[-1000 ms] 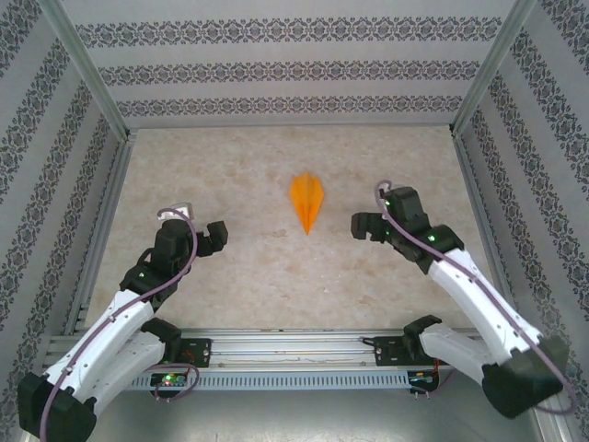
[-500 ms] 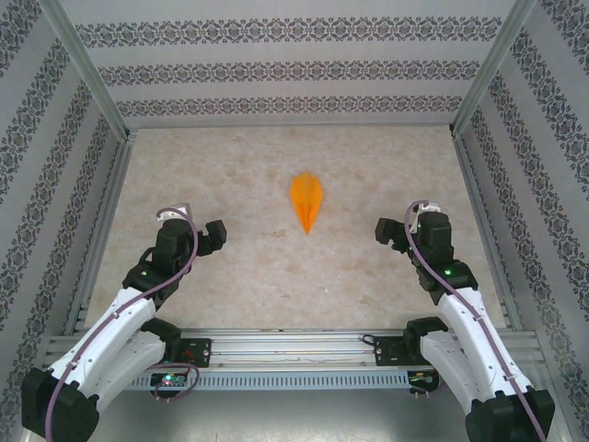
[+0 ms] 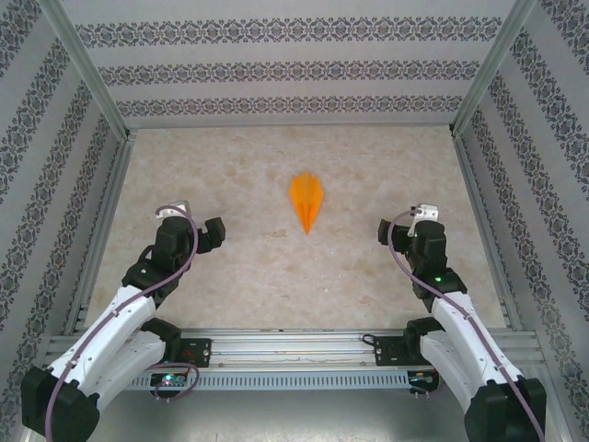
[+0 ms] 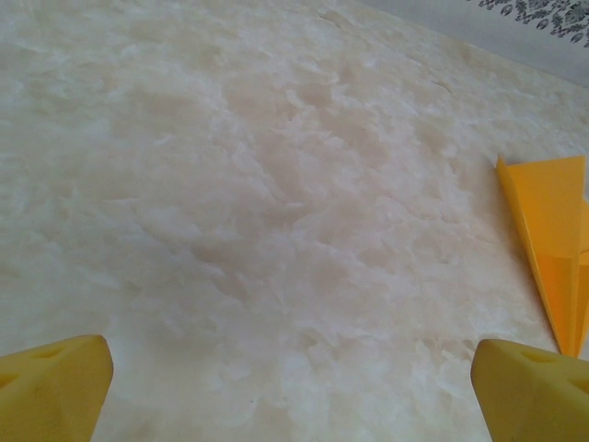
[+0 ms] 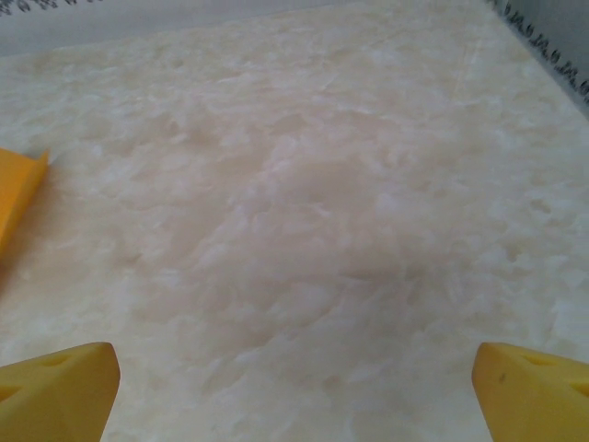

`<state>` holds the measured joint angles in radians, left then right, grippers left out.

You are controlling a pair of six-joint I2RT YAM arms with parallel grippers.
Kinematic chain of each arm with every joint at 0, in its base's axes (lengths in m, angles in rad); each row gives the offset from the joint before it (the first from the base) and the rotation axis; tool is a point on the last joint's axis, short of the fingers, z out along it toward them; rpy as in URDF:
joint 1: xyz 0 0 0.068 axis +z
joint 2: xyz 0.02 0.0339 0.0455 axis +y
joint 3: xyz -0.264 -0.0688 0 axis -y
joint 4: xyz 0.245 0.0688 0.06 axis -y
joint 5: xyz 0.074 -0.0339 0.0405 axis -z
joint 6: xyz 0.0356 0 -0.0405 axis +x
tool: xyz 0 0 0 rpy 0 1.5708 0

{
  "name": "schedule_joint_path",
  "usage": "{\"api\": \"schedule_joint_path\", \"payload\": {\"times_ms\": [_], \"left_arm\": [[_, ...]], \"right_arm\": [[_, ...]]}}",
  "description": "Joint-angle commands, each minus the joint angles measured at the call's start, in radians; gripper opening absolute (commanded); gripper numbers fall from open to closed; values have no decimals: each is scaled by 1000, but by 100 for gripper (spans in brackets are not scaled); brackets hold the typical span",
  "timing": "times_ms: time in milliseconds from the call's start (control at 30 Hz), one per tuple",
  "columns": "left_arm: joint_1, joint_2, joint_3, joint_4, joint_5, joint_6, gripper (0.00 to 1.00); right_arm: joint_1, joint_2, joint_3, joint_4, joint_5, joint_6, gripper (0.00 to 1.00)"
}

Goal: Fold a paper plane with a square sheet of paper (fold left side to right side)
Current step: Reset both arms

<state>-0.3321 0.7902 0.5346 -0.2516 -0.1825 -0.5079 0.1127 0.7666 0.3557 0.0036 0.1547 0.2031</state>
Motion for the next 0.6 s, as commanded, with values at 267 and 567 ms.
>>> {"api": "schedule_joint_path", "payload": {"times_ms": [267,567], "left_arm": [[31,58,37,-6,-44,77,100],[60,72,32,8,-59,100,100]], "right_arm": [[-51,298,-105,542,-20,-118,98],[-73,504,-65,796,-131,-191,98]]}}
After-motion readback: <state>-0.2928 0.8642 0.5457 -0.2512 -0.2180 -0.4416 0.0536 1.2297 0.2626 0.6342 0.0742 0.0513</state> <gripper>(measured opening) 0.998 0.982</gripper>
